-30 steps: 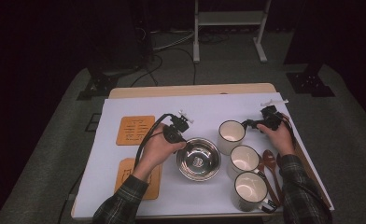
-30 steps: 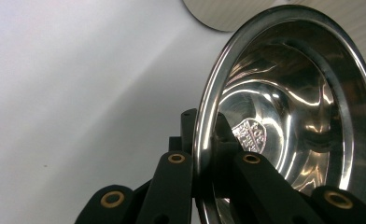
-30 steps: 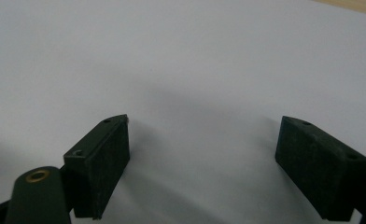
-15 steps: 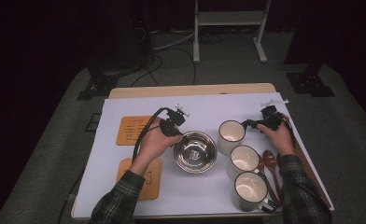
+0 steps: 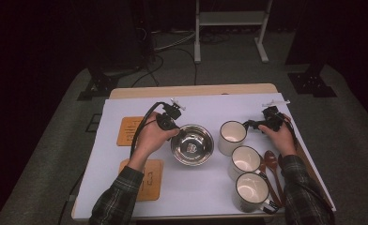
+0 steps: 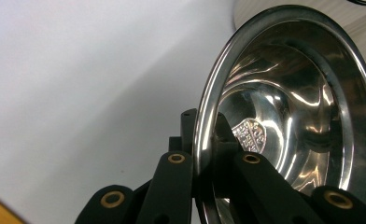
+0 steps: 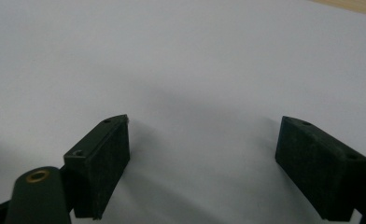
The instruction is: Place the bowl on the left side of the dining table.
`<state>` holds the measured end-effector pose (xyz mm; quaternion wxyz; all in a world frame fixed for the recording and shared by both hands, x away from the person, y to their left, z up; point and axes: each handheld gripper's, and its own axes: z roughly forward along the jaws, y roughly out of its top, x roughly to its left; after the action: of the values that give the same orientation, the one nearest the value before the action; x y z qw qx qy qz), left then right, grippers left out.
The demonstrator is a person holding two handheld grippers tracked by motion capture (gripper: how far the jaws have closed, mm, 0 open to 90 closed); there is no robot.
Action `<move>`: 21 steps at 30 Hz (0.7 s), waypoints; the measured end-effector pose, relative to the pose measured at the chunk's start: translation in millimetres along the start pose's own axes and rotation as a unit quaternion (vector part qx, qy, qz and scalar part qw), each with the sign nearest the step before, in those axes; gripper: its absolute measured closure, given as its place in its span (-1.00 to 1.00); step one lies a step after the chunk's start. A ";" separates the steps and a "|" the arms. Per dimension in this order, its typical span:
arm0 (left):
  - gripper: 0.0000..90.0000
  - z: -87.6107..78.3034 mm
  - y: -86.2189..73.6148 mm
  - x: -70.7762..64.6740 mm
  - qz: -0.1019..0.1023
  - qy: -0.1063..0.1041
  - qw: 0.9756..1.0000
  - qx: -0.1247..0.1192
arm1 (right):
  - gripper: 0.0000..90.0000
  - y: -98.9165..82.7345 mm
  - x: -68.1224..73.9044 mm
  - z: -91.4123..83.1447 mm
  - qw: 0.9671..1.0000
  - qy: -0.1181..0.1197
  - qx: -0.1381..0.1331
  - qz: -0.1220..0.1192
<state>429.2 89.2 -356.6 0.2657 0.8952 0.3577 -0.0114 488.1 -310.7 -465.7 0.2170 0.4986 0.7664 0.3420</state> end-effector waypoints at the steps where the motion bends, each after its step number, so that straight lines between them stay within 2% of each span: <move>1: 0.95 0.0 0.0 0.0 0.000 0.000 1.000 0.000 | -0.64 0.0 0.0 0.0 1.000 0.000 0.000 0.000; 3: 0.95 -2.2 0.9 2.6 0.001 0.010 1.000 0.000 | -0.64 -0.1 0.1 0.0 1.000 0.000 0.000 0.000; 7: 0.95 -5.4 3.1 8.4 -0.005 0.008 1.000 -0.004 | -0.64 0.0 -0.1 0.0 1.000 0.000 0.000 0.000; 13: 0.95 -9.5 5.7 18.6 -0.016 0.019 1.000 -0.008 | -0.64 0.0 -0.2 0.0 1.000 0.001 0.000 0.001; 21: 0.95 -8.7 9.2 32.1 -0.027 0.024 0.999 -0.013 | -0.64 -0.1 -0.1 0.0 1.000 0.001 -0.001 0.000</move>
<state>457.6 108.2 -351.6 0.2684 0.8817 0.3880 0.0076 488.0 -310.8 -465.8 0.2168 0.4985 0.7661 0.3428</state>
